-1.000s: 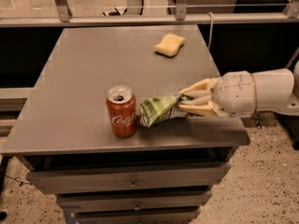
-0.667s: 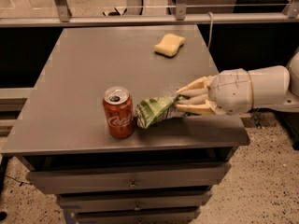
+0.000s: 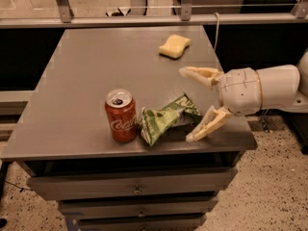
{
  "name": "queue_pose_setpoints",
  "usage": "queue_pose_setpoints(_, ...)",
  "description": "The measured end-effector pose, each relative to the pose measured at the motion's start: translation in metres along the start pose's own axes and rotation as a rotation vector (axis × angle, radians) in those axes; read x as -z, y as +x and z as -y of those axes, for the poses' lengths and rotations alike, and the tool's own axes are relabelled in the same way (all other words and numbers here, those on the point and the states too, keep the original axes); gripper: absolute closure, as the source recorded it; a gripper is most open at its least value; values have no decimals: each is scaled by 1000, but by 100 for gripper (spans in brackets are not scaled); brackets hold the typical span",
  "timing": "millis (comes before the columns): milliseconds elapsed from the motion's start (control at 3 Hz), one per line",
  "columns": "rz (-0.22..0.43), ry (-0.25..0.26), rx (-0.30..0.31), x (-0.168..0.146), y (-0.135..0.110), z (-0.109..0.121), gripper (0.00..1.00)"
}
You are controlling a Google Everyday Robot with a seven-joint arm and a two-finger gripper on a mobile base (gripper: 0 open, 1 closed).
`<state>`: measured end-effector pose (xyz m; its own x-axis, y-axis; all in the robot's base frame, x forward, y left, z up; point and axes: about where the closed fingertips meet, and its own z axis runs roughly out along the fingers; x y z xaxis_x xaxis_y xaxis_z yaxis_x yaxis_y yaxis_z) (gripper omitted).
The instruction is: Move green jalapeno chip bag near coke can
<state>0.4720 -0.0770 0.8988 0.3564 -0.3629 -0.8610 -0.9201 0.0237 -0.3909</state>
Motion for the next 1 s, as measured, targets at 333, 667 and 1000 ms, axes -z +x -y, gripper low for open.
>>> queue_pose_setpoints(333,-28,60,8,19,-4,11,0)
queue_pose_setpoints(667,-116,185,25,60,-13,45,0)
queue_pose_setpoints(1000,-222,302,69,100,-35,100,0)
